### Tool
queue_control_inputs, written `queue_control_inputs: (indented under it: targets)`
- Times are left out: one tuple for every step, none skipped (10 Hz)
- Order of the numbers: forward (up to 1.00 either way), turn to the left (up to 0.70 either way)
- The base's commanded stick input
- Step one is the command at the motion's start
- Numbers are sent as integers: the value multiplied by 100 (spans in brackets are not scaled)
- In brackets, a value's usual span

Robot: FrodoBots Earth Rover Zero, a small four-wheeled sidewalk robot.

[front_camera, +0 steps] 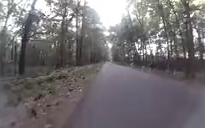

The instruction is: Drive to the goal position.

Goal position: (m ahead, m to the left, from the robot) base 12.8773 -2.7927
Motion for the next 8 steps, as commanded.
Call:
queue_control_inputs:
  targets:
    - [70,-1]
    - [70,-1]
    - [70,-1]
    - [70,-1]
    - [70,-1]
    - [70,-1]
    - [70,0]
    - [70,0]
